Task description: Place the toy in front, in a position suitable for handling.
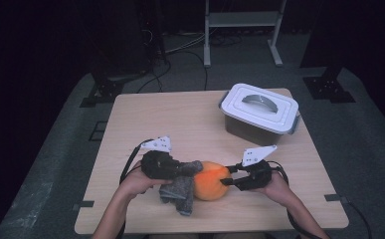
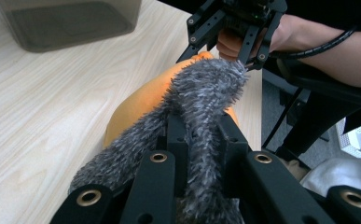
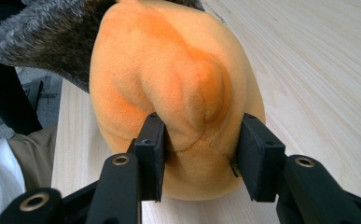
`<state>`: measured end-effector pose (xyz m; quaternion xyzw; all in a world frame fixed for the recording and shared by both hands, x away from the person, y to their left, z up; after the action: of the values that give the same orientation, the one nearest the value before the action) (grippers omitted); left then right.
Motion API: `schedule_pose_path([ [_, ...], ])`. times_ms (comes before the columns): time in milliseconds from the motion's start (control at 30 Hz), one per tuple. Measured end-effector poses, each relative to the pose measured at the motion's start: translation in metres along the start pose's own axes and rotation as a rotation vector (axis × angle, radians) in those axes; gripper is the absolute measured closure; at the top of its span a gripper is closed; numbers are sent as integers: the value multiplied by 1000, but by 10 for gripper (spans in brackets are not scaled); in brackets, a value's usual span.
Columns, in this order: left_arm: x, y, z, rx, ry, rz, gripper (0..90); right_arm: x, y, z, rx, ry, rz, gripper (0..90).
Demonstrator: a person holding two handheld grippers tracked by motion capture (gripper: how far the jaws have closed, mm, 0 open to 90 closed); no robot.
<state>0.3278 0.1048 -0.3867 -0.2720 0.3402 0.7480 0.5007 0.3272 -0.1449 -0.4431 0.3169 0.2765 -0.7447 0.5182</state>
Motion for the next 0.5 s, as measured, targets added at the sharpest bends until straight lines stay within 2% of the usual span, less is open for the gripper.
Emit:
schedule_pose_path([
  [67, -1, -1, 2, 1, 21, 7, 791, 1, 1, 1, -1, 0, -9, 552],
  [200, -1, -2, 1, -6, 4, 1, 791, 2, 4, 2, 0, 2, -21, 553],
  [500, -2, 0, 4, 1, 17, -4, 791, 6, 6, 6, 11, -7, -31, 550],
])
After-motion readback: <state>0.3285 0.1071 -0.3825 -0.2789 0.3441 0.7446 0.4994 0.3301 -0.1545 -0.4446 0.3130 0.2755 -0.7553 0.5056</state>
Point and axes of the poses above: each handheld gripper's, and its own axes: z roughly backward along the jaws, x roughly out of its underside, y roughly to its right, the point moved 4 cm from there along -z, roughly forward along the jaws, and after that the axes turned 7 degrees about -y, right-handed, at the moved point
